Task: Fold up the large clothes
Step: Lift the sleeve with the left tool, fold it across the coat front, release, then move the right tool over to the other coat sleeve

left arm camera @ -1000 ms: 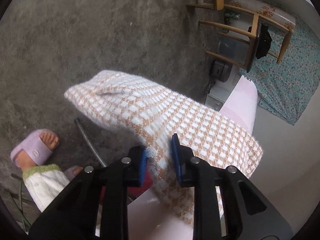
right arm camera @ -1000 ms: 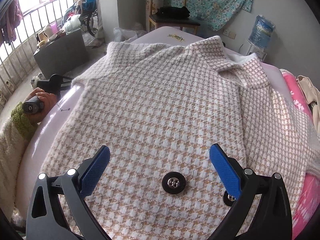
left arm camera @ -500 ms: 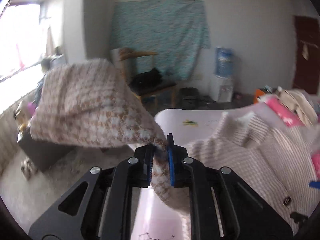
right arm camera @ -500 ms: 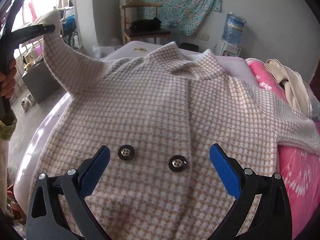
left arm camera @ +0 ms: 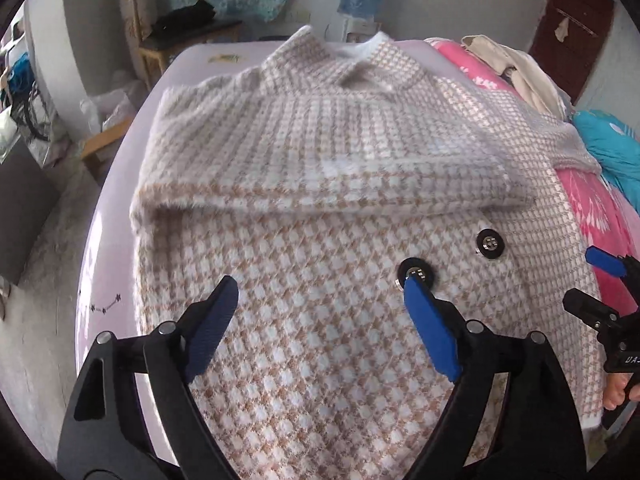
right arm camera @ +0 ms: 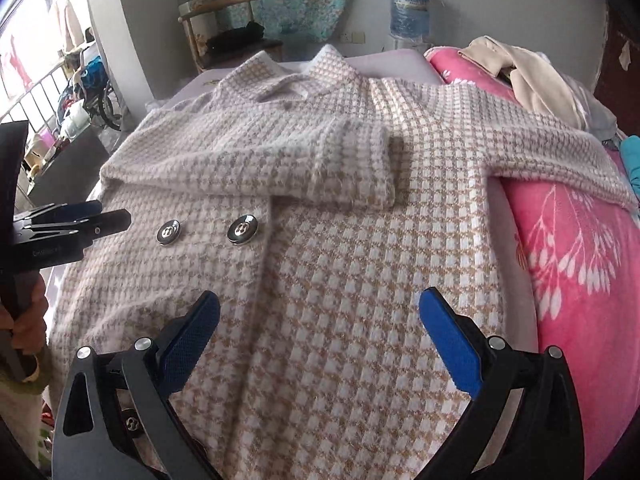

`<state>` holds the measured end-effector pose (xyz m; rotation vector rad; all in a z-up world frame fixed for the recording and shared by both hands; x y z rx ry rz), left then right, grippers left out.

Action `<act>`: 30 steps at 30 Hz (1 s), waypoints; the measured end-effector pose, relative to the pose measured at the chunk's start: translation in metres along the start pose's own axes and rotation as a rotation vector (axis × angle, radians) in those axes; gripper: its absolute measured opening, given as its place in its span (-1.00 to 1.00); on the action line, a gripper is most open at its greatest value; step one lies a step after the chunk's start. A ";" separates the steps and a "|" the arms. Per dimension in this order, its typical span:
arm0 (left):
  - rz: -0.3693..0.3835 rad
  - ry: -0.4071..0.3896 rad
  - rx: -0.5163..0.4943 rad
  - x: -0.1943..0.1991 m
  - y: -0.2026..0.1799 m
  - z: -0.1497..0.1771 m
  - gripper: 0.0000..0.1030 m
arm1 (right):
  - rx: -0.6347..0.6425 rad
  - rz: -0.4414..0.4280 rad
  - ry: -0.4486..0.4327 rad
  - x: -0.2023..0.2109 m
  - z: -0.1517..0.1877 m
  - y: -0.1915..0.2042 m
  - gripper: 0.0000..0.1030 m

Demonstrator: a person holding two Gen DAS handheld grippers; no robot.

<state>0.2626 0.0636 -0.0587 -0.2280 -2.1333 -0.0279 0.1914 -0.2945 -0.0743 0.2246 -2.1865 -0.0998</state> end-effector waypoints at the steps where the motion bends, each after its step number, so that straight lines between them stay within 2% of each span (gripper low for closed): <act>1: -0.012 0.010 0.014 -0.004 0.005 0.002 0.58 | -0.004 -0.004 0.012 -0.005 0.001 -0.001 0.89; 4: -0.063 0.028 0.032 -0.017 0.008 0.010 0.62 | 0.001 -0.002 0.064 -0.023 0.001 -0.002 0.89; 8: -0.090 0.056 0.050 -0.027 0.005 0.013 0.71 | 0.026 0.007 0.098 -0.037 0.007 0.005 0.89; 12: -0.116 0.053 0.012 -0.029 0.000 0.013 0.76 | 0.041 0.007 0.100 -0.044 0.014 0.005 0.89; 14: -0.139 0.066 -0.007 -0.032 -0.002 0.015 0.85 | 0.051 0.004 0.082 -0.043 0.015 0.006 0.89; 22: -0.143 0.042 -0.015 -0.031 -0.003 0.015 0.85 | 0.056 0.000 0.066 -0.041 0.019 0.005 0.89; 30: -0.150 0.055 -0.011 -0.032 -0.003 0.015 0.86 | 0.063 -0.007 0.087 -0.042 0.017 0.005 0.89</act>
Point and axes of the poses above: each gripper's, at about its wrist camera, not at the fingertips, and x roughly against the way its jaws point, y to its left, z to its underside, the point moved 4 cm from there along -x, roughly the way its jaws point, and after that the axes turned 3 degrees about -z, right-handed, at the moved point
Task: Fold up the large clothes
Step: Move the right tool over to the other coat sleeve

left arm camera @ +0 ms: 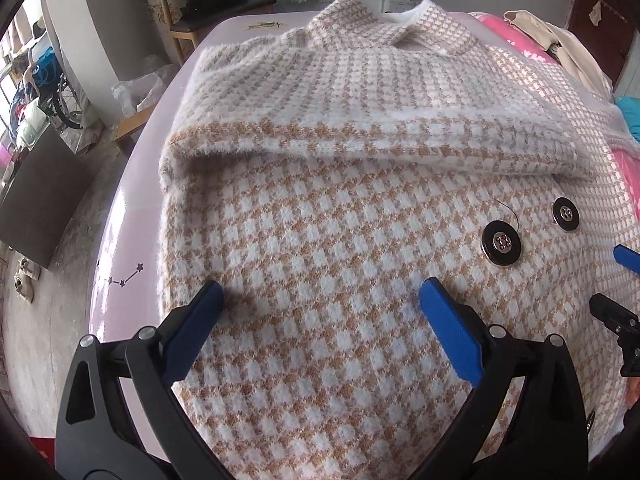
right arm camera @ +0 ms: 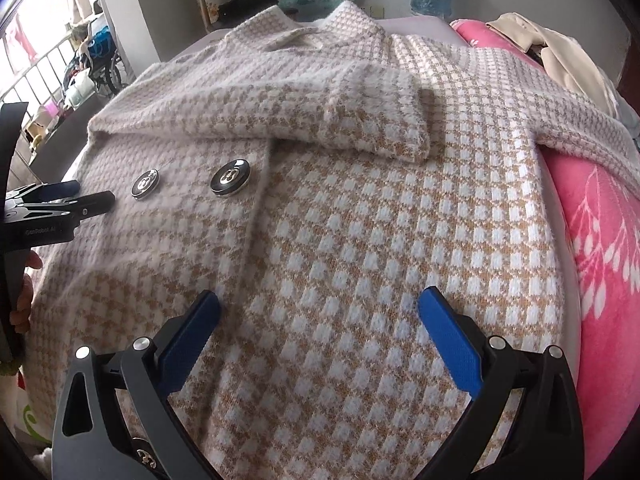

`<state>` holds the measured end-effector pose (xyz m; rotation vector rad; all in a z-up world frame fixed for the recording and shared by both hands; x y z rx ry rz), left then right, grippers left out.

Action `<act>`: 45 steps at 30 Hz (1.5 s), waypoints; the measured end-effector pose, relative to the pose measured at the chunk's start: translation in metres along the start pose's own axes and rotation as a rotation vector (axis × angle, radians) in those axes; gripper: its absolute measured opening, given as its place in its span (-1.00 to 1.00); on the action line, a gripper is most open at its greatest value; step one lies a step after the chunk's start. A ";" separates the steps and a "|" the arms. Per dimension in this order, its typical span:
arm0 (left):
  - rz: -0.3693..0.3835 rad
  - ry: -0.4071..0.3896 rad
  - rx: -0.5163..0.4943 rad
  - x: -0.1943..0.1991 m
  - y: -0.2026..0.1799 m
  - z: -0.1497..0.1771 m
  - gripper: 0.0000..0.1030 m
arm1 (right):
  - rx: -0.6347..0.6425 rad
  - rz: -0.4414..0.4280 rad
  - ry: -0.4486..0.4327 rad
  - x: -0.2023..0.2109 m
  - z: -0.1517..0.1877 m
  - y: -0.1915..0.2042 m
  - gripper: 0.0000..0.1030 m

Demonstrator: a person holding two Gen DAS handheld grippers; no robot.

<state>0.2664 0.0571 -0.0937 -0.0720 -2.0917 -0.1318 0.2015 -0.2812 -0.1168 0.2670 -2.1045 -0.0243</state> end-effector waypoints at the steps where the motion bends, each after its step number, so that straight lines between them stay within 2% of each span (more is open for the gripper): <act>1: 0.001 -0.001 -0.003 0.000 0.000 0.000 0.86 | 0.003 -0.001 0.004 0.000 -0.001 0.000 0.89; 11: 0.001 -0.008 -0.004 0.001 -0.001 0.000 0.86 | 0.023 -0.013 0.058 -0.003 -0.006 0.000 0.90; 17: 0.021 -0.024 -0.020 0.001 -0.001 0.002 0.86 | 0.024 -0.012 0.067 -0.004 -0.006 0.000 0.90; 22: 0.051 -0.035 -0.016 0.007 0.002 -0.001 0.86 | 0.014 -0.022 0.113 -0.009 -0.012 0.000 0.89; 24: 0.046 -0.069 -0.016 0.013 0.006 -0.004 0.86 | 0.007 -0.049 0.126 -0.007 -0.016 0.000 0.89; 29: -0.008 -0.153 0.009 0.025 0.025 -0.016 0.86 | -0.047 -0.108 0.031 0.021 -0.045 -0.017 0.89; 32: -0.012 -0.151 0.046 0.023 0.035 -0.021 0.84 | -0.145 -0.190 -0.008 0.031 -0.067 -0.040 0.89; 36: -0.024 -0.147 0.061 0.017 0.042 -0.024 0.84 | -0.272 -0.286 0.013 0.019 -0.096 -0.066 0.81; 40: -0.027 -0.145 0.057 0.013 0.042 -0.027 0.59 | -0.351 -0.338 0.065 -0.008 -0.117 -0.076 0.71; 43: -0.018 -0.127 0.080 0.007 0.045 -0.027 0.38 | -0.377 -0.311 0.097 -0.031 -0.131 -0.082 0.59; 45: -0.008 -0.117 0.101 0.003 0.048 -0.026 0.27 | -0.384 -0.254 0.120 -0.046 -0.138 -0.087 0.50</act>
Point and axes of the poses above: each gripper's, at about its wrist camera, not at the fingertips, and x roughly against the way its jaws point, y to its left, z to its underside, the point moved 4 cm from there along -x, roughly the way its jaws point, and after that the axes turned 3 degrees about -z, right-handed, at the moved point
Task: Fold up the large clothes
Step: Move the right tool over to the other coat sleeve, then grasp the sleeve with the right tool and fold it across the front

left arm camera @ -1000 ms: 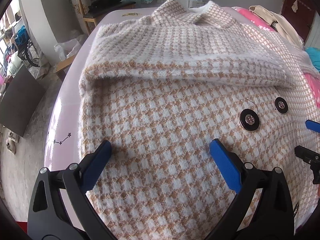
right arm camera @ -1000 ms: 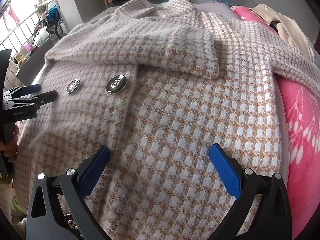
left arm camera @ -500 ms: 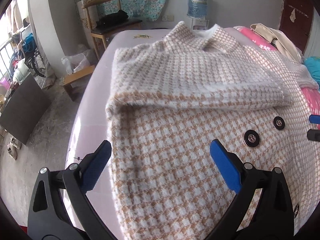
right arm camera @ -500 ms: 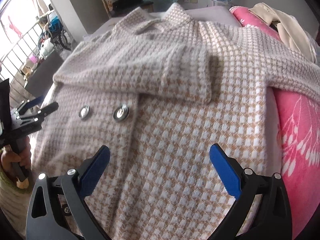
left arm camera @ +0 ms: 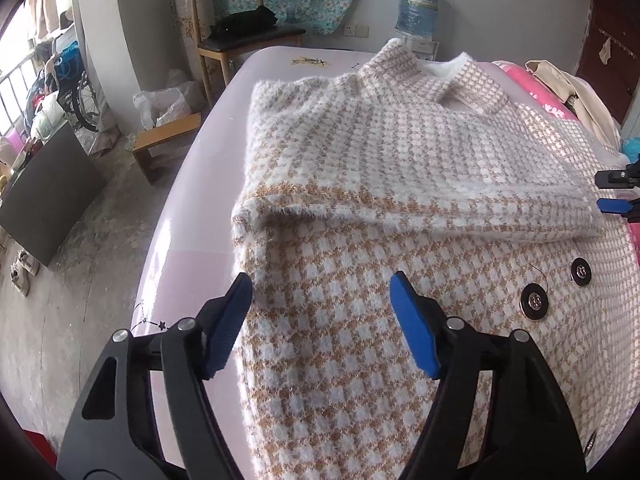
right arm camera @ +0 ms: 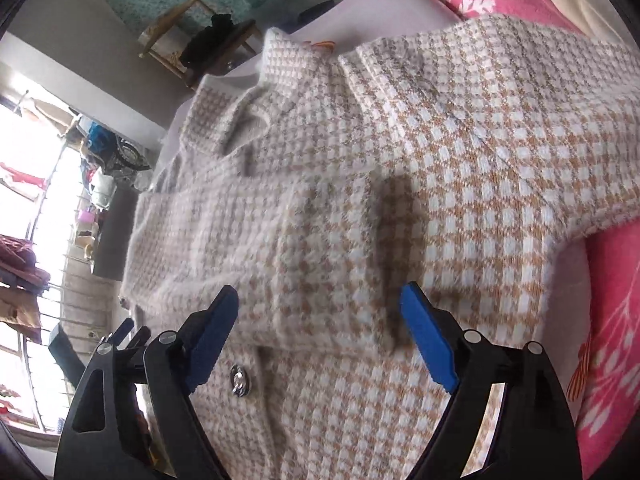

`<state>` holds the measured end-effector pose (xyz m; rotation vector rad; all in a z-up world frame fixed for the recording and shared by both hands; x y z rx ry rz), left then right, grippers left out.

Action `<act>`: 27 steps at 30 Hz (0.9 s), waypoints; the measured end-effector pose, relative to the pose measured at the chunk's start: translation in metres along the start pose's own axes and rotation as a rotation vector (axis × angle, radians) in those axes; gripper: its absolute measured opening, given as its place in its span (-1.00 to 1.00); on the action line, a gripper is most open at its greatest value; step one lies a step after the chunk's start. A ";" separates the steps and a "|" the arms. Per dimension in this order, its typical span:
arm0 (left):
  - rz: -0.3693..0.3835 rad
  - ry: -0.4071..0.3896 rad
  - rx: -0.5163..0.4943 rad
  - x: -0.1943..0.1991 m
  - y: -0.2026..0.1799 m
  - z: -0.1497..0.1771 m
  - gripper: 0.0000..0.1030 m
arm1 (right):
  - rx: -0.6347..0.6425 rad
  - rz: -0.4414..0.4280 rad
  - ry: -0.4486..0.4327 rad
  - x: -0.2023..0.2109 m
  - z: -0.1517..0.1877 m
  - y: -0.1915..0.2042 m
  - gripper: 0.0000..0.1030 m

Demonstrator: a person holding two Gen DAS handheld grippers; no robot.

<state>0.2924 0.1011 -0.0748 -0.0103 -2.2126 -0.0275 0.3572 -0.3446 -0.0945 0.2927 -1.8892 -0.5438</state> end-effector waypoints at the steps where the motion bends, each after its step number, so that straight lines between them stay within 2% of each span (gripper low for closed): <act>1: 0.003 0.003 0.012 -0.002 0.002 0.000 0.26 | -0.003 0.022 0.006 -0.006 -0.005 -0.003 0.42; 4: 0.041 -0.008 0.056 0.000 0.009 0.001 0.24 | 0.030 0.064 0.015 -0.017 -0.014 -0.003 0.29; 6: 0.053 -0.036 0.087 0.006 0.016 -0.002 0.24 | 0.082 0.096 0.025 -0.019 -0.015 0.004 0.08; 8: 0.045 -0.071 0.113 0.012 0.026 -0.006 0.24 | 0.121 0.096 0.046 -0.021 -0.015 0.011 -0.22; 9: 0.034 -0.084 0.122 0.014 0.032 -0.008 0.24 | 0.144 0.100 0.058 -0.023 -0.014 0.014 -0.27; 12: -0.017 -0.047 0.108 0.004 0.041 -0.016 0.24 | 0.195 0.127 0.068 -0.029 -0.014 0.021 -0.41; 14: -0.042 0.009 0.090 -0.010 0.045 -0.019 0.24 | 0.217 0.141 0.064 -0.032 -0.020 0.027 -0.73; 16: -0.051 0.022 0.091 -0.019 0.048 -0.020 0.24 | 0.258 0.147 0.038 -0.031 -0.031 0.042 -0.83; 22: -0.114 0.013 0.093 -0.026 0.049 -0.019 0.16 | 0.448 0.124 -0.212 0.021 -0.079 0.114 -0.84; 24: -0.118 0.012 0.102 -0.025 0.050 -0.018 0.11 | 0.480 0.150 -0.267 0.028 -0.089 0.116 -0.84; 27: -0.116 0.004 0.111 -0.023 0.051 -0.016 0.07 | 0.466 0.197 -0.241 0.005 -0.095 0.095 -0.84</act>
Point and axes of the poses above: each gripper's, at about its wrist camera, not at the fingertips, and x roughly against the way its jaws point, y to its left, z to its underside, the point moved 4 cm from there along -x, roughly the way its jaws point, and after that the axes turned 3 degrees about -z, right-handed, at the moved point
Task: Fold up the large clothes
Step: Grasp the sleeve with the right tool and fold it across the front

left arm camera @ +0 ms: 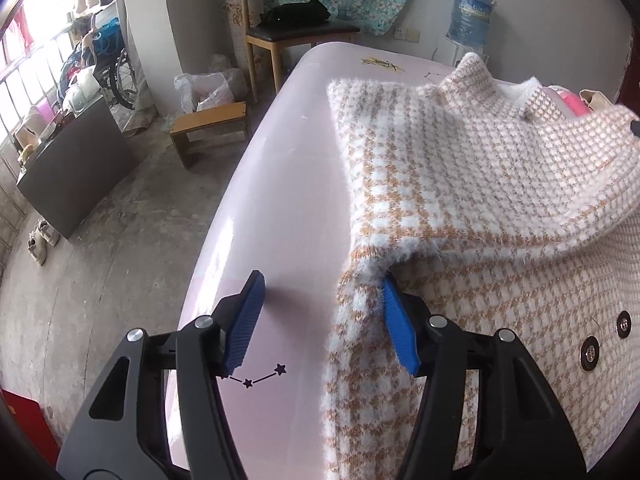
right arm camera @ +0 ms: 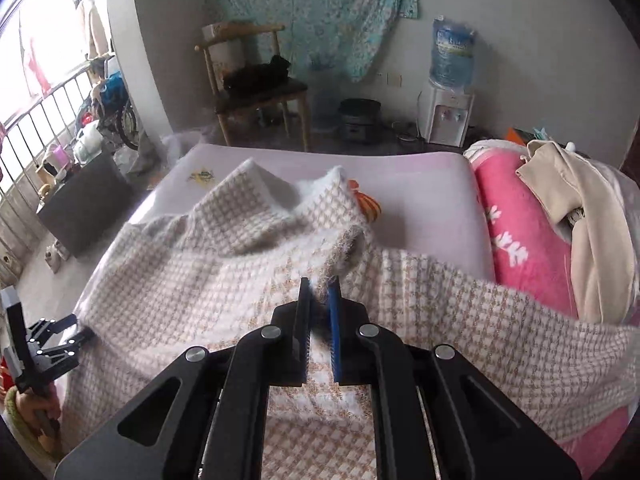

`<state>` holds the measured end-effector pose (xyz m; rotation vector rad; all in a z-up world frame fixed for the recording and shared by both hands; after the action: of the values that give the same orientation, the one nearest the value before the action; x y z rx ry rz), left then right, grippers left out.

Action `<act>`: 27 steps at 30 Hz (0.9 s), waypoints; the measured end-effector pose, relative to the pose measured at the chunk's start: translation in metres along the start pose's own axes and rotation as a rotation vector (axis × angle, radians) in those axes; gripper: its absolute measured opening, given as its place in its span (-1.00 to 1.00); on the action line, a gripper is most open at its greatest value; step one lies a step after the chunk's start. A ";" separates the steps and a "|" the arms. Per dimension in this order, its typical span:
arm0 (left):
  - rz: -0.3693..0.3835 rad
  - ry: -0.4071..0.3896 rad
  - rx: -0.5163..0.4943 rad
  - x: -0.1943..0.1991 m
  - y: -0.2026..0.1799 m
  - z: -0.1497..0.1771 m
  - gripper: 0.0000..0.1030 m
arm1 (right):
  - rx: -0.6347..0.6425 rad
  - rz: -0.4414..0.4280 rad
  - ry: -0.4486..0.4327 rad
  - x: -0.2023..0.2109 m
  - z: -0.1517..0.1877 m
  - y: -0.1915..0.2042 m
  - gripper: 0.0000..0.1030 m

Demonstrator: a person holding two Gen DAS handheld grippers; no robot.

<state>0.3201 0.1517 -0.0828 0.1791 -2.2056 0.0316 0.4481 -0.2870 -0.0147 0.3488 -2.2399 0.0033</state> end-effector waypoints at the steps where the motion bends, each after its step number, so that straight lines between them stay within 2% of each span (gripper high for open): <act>1: 0.000 -0.003 0.001 0.000 0.000 0.000 0.06 | -0.009 0.020 0.050 -0.019 0.009 -0.009 -0.83; 3: -0.002 -0.008 -0.001 0.001 -0.001 0.001 0.03 | -0.026 0.032 0.146 -0.039 0.030 -0.028 -0.83; 5: 0.008 -0.009 -0.001 0.001 -0.001 0.001 -0.04 | -0.065 0.008 0.200 -0.052 0.044 -0.038 -0.81; 9: 0.039 -0.001 0.007 0.007 0.000 0.001 -0.16 | -0.112 0.006 0.154 -0.036 0.039 -0.047 -0.59; 11: 0.068 -0.024 0.015 0.019 0.003 0.000 -0.16 | -0.115 0.007 0.107 -0.018 0.034 -0.050 -0.35; 14: 0.109 -0.090 0.008 0.048 0.007 -0.006 -0.16 | -0.093 -0.013 0.060 0.005 0.032 -0.046 -0.24; 18: 0.162 -0.120 -0.001 0.064 0.004 -0.033 -0.16 | -0.060 -0.045 0.082 0.009 0.042 -0.036 -0.21; 21: 0.234 -0.082 -0.018 0.045 -0.013 -0.063 -0.15 | -0.043 -0.048 0.099 0.003 0.052 -0.027 -0.21; 25: 0.192 -0.005 -0.013 -0.010 -0.023 -0.102 -0.13 | -0.060 -0.067 0.113 -0.004 0.058 -0.026 -0.21; 27: 0.153 0.033 -0.004 -0.037 -0.024 -0.117 -0.02 | -0.057 -0.067 0.115 -0.006 0.060 -0.027 -0.21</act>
<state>0.4382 0.1427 -0.0433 0.0071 -2.1823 0.1148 0.4131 -0.3187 -0.0607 0.3832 -2.1095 -0.0739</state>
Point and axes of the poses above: each gripper's, at about its wrist camera, not at the fingertips, and x roughly against the way its jaws point, y to its left, z to its underside, the point moved 4 cm from there along -x, roughly the way its jaws point, and after that the axes turned 3 degrees about -z, right-handed, at the moved point
